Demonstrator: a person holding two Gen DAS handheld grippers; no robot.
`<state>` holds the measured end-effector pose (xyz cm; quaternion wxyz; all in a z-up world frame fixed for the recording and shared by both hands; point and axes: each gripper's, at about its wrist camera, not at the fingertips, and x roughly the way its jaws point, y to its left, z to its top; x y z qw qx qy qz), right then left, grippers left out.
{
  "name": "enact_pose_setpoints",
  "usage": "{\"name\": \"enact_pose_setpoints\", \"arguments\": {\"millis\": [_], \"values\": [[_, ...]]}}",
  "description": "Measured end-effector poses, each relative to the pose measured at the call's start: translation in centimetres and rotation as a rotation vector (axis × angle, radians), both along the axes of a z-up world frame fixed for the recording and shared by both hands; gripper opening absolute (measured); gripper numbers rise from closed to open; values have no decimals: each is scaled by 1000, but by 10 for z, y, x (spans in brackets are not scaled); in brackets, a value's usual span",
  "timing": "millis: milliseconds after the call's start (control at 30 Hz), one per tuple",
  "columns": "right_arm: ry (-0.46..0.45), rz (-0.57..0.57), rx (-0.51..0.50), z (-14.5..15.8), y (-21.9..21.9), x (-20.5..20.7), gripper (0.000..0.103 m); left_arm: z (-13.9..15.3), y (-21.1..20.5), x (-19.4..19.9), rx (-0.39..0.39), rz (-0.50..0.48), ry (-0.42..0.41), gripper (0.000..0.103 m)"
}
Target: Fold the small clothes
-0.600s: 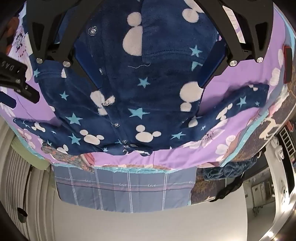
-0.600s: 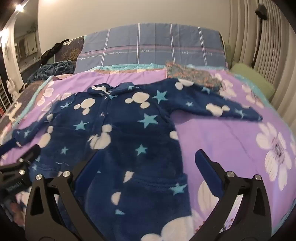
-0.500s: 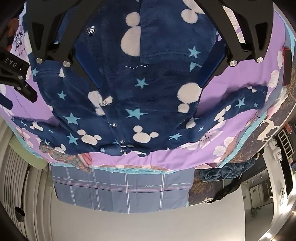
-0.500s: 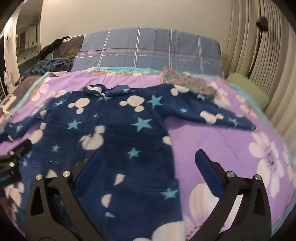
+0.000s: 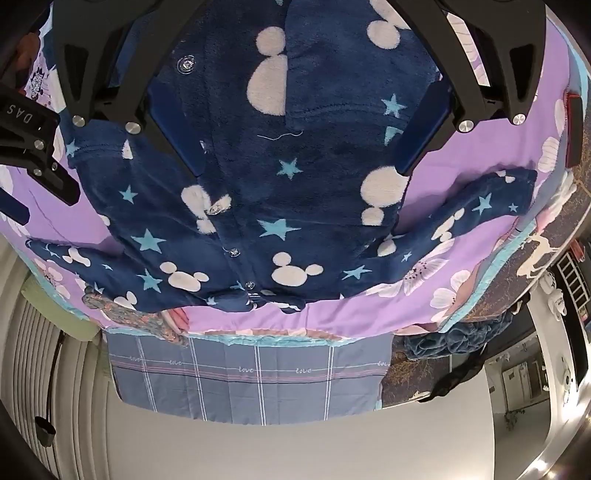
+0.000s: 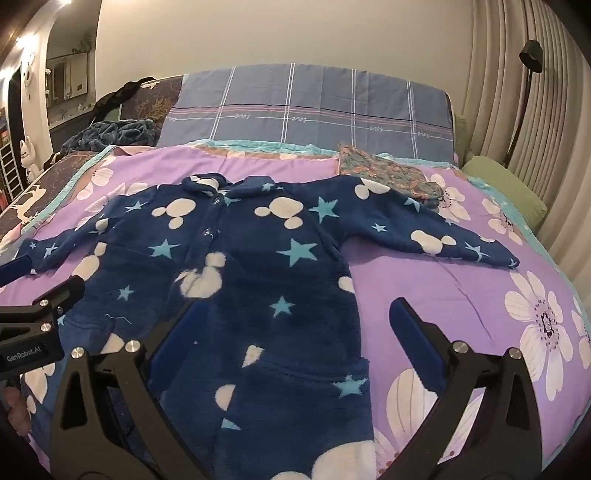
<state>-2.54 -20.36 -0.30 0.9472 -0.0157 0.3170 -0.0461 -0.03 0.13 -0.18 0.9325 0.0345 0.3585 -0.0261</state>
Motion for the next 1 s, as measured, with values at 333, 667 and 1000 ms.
{"name": "enact_pose_setpoints", "arguments": {"millis": [333, 667, 1000], "values": [[14, -7, -1, -5, 0, 3, 101, -8, 0, 3, -3, 3, 11, 102], [26, -9, 8, -9, -1, 5, 101, -11, 0, 5, -11, -6, 14, 102], [42, -21, -2, -13, 1, 8, 101, -16, 4, 8, -38, -16, 31, 102]]}}
